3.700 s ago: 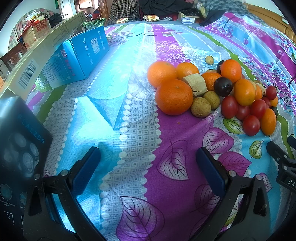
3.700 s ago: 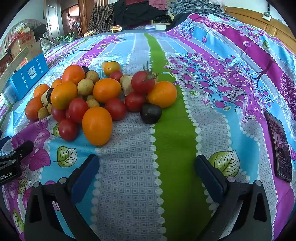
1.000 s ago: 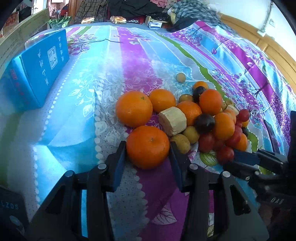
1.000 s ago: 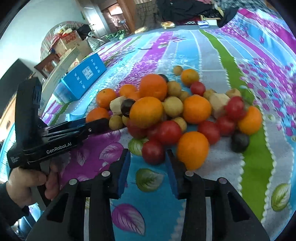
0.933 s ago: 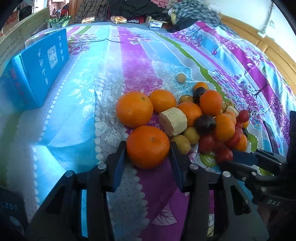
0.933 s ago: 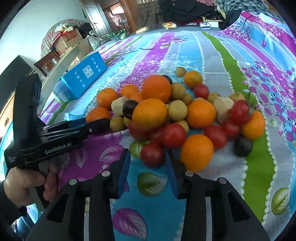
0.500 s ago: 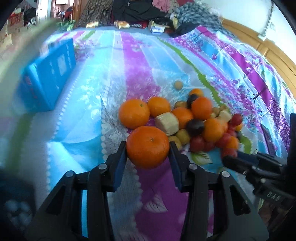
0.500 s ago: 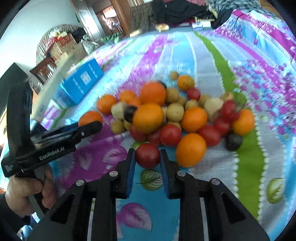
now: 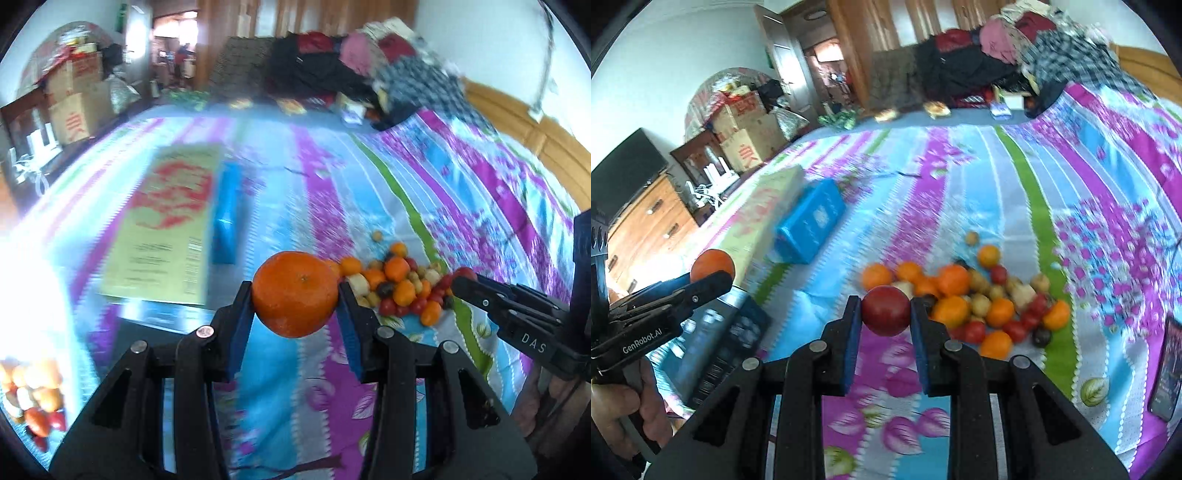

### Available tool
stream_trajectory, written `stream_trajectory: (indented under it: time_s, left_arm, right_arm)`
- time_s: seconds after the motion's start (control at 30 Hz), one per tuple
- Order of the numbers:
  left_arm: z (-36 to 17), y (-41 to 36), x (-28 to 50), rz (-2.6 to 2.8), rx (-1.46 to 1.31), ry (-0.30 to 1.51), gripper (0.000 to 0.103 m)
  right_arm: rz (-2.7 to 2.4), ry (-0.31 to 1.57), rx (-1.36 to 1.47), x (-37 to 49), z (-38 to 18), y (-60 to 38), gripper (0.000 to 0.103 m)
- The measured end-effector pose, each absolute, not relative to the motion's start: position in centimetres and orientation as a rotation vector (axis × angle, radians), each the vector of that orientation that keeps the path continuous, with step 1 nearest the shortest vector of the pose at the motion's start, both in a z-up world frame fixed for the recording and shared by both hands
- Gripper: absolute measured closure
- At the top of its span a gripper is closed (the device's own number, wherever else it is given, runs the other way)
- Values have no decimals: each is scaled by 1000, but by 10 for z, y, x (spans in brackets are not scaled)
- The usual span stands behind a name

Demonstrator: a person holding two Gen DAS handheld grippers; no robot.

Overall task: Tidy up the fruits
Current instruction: 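Carry the orange and tomato over the blue colander with both tools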

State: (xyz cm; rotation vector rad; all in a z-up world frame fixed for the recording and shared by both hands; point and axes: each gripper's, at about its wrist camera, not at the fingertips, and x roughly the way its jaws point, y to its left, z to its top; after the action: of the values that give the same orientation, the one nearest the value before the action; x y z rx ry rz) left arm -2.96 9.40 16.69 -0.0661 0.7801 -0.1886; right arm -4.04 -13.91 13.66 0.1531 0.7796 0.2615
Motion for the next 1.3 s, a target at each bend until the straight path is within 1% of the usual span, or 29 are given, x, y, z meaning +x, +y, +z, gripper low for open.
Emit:
stream_trajectory:
  time_s: [0.27, 0.5, 0.63, 0.77, 1.03, 1.3]
  left_arm:
    - [210, 164, -55, -19, -125, 710, 58]
    - [223, 234, -76, 138, -186, 698, 58]
    - [221, 273, -90, 210, -224, 705, 58]
    - [207, 307, -99, 281, -273, 731, 58]
    - [180, 352, -116, 298, -346, 801, 58]
    - [172, 382, -125, 310, -380, 827, 58]
  right_arm:
    - [358, 743, 108, -36, 187, -65, 74]
    - [489, 752, 62, -29, 215, 15, 74]
    - [563, 770, 26, -29, 223, 60, 74]
    - [643, 815, 2, -25, 224, 107, 74]
    - [755, 908, -57, -20, 204, 187, 74]
    - [774, 968, -90, -18, 184, 223, 74]
